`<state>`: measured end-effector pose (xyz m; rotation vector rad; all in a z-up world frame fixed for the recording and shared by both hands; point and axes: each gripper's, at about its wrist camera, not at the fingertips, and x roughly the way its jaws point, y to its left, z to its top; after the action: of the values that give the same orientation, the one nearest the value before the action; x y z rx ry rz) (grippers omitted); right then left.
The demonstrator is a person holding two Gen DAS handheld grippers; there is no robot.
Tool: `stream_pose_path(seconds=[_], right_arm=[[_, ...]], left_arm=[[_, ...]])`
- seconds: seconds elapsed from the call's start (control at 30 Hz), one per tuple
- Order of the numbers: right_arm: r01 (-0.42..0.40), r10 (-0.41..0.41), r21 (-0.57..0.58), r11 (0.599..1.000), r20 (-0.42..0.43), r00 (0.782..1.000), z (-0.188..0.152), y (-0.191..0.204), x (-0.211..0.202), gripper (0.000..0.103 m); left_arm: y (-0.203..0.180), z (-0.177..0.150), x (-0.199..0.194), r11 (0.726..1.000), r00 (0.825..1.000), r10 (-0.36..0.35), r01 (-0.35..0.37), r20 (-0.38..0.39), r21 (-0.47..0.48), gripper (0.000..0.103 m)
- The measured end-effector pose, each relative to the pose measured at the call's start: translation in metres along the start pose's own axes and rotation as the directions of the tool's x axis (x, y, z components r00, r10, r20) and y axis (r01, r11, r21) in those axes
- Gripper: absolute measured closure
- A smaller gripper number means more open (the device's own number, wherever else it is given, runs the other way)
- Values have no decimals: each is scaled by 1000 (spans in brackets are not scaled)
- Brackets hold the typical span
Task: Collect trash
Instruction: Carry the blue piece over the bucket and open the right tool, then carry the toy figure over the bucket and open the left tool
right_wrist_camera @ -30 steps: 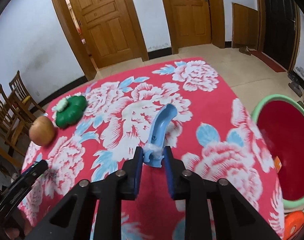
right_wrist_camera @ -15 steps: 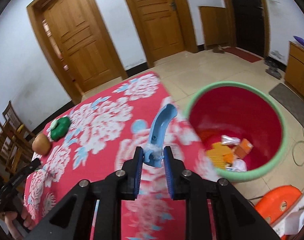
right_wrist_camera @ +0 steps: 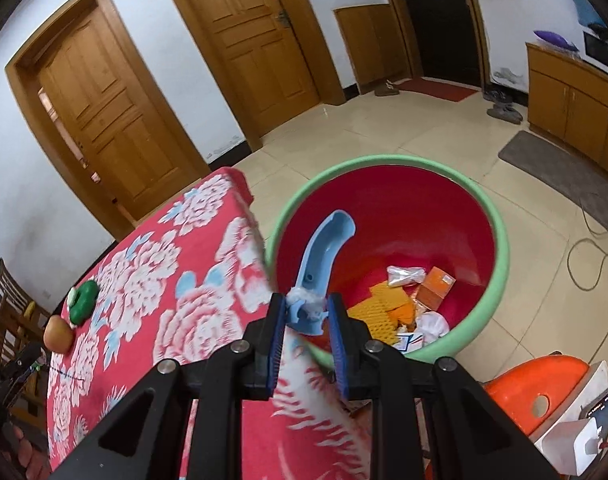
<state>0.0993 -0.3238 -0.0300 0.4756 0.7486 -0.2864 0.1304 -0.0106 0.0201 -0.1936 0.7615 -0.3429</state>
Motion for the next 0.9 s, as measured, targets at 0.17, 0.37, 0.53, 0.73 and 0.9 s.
stream_pose_path(seconds=[0.17,0.37,0.53,0.73,0.9], right_arm=[[-20,19,61,998,12,1000,8,-23,-1,78],[-57,55,110,992,27,998,9,-42,-12,71],[-67,58,133,989,67,996,9,-52,-31,56],[-62,41,174,983,121,992,7,-69,-49,44],[-72,42,229,971,133,990,4,-87,-52,41]], left_arm=[[-31,3,8,998,999,-35,36,-30,50,61],[-81,7,18,987,995,-79,86,-58,136,61],[-125,8,33,968,989,-119,135,-89,213,61],[-177,8,54,937,975,-177,209,-135,279,61],[-212,8,80,917,964,-202,249,-174,313,61]])
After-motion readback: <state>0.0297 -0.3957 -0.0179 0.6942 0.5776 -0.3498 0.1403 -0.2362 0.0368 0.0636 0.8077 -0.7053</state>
